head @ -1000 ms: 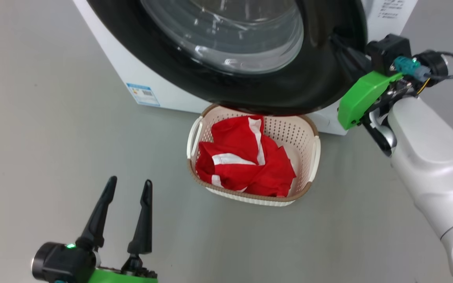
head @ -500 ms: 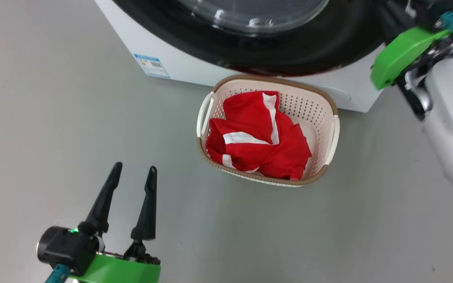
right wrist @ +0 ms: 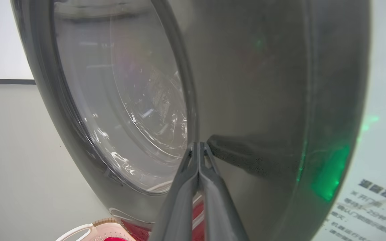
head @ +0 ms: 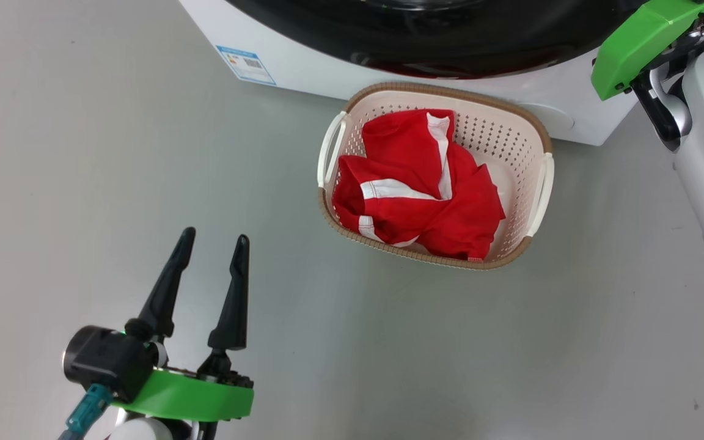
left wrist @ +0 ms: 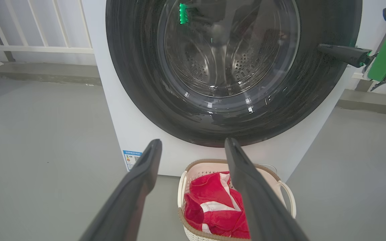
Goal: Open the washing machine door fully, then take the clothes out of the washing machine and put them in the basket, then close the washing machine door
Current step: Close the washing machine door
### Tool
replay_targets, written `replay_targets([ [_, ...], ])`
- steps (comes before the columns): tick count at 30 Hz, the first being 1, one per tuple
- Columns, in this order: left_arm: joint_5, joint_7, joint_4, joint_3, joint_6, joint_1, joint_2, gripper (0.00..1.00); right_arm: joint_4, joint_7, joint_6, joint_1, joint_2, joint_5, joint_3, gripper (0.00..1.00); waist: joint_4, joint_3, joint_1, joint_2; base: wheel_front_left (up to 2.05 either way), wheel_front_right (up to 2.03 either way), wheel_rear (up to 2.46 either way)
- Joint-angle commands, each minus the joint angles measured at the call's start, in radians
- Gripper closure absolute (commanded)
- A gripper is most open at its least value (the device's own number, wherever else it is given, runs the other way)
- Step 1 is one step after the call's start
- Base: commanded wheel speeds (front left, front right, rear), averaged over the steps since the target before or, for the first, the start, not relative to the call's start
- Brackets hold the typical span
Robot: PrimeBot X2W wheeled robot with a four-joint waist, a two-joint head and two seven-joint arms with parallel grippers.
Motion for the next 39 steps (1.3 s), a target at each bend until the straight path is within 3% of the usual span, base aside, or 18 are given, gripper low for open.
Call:
replay_targets([
  [1, 0.004, -0.008, -0.014, 0.033, -0.006, -0.014, 0.014, 0.00, -0.016, -0.006, -0.011, -0.017, 0.004, 0.015, -0.019, 1.00, -0.009, -0.016, 0.0000, 0.0000, 0.00, 0.00, 0.00],
  [6, 0.007, -0.008, -0.006, 0.050, -0.009, -0.012, 0.014, 0.00, -0.024, -0.006, -0.011, 0.017, 0.029, 0.030, -0.017, 1.00, -0.036, -0.050, 0.0000, 0.0000, 0.00, 0.00, 0.00],
  [7, 0.006, -0.008, -0.005, 0.055, -0.009, -0.011, 0.014, 0.00, -0.030, -0.006, -0.011, 0.025, 0.035, 0.033, -0.020, 0.71, -0.044, -0.057, 0.0000, 0.0000, 0.00, 0.00, 0.00],
  [9, 0.000, -0.008, -0.002, 0.064, -0.009, -0.010, 0.014, 0.00, -0.046, -0.006, -0.011, 0.048, 0.047, 0.035, -0.025, 0.00, -0.065, -0.074, 0.0000, 0.0000, 0.00, 0.00, 0.00],
  [25, -0.018, -0.008, 0.049, 0.141, -0.004, 0.031, 0.015, 0.00, -0.262, -0.006, -0.011, 0.401, 0.161, -0.038, -0.134, 0.00, -0.277, -0.246, 0.0000, 0.0000, 0.00, 0.00, 0.00],
  [39, 0.007, -0.008, 0.039, 0.176, -0.023, 0.119, 0.020, 0.00, -0.444, -0.006, -0.011, 0.669, 0.190, -0.100, -0.266, 0.00, -0.397, -0.375, 0.0000, 0.0000, 0.00, 0.00, 0.00],
])
